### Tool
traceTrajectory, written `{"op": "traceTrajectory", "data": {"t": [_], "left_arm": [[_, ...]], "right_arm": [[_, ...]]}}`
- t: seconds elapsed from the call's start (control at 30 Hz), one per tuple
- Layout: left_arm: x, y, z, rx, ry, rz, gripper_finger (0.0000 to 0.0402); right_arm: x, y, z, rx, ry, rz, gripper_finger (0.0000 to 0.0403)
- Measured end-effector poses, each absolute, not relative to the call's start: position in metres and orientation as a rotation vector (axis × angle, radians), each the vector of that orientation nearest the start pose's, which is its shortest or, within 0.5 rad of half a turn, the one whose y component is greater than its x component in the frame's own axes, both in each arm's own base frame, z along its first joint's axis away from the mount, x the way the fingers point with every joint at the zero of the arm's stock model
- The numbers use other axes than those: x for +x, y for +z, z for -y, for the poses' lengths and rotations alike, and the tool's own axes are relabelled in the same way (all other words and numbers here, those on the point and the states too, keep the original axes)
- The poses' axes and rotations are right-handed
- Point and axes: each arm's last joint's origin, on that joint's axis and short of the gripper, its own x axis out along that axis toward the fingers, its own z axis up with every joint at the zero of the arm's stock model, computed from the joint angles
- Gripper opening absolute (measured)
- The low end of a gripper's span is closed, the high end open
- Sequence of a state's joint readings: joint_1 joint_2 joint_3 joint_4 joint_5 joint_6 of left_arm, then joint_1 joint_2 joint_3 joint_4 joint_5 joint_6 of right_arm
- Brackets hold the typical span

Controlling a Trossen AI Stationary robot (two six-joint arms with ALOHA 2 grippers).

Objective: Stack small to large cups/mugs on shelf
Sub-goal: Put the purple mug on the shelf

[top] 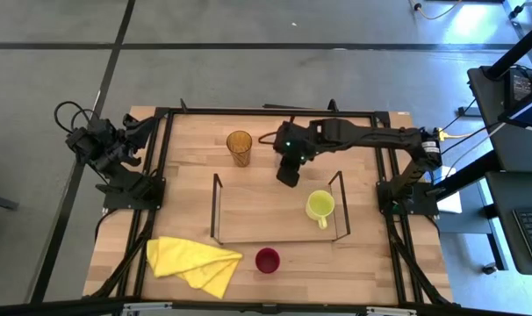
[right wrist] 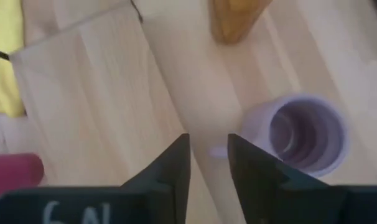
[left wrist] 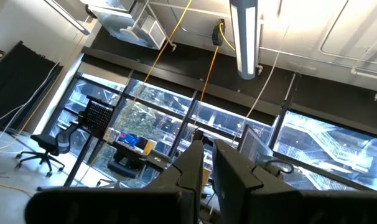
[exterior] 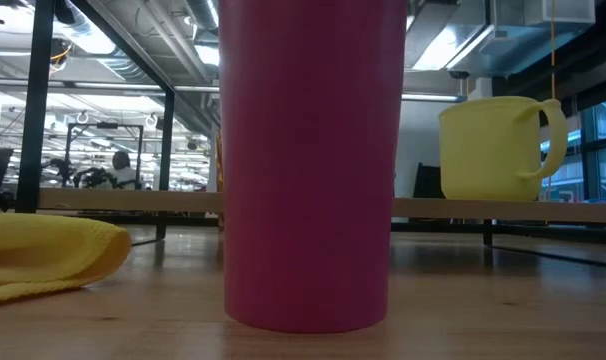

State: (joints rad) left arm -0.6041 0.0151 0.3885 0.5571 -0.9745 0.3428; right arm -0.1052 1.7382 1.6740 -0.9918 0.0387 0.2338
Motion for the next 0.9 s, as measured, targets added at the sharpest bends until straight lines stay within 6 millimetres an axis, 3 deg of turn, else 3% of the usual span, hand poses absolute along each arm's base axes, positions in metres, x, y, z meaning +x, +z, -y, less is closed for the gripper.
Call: {"op": "traceTrajectory", "data": {"t": [0.33, 0.6, 0.77, 0.9], "left_arm": [[0.024, 0.32, -0.013, -0.341, 0.443, 0.583, 0.0031], [0.025, 0.32, -0.01, -0.424, 0.338, 0.63, 0.0031], [0.029, 0.316, -0.007, -0.445, 0.315, 0.589, 0.0031], [0.032, 0.314, -0.006, -0.446, 0.31, 0.567, 0.0031]], "right_arm": [[0.359, 0.352, 0.051, 0.221, -0.294, -0.94, 0.0128], [0.342, 0.345, 0.064, 0.239, -0.472, -1.088, 0.0129], [0.349, 0.35, 0.066, 0.278, -0.484, -1.019, 0.0129], [0.365, 0.347, 0.084, 0.382, -0.499, -1.017, 0.0129]]}}
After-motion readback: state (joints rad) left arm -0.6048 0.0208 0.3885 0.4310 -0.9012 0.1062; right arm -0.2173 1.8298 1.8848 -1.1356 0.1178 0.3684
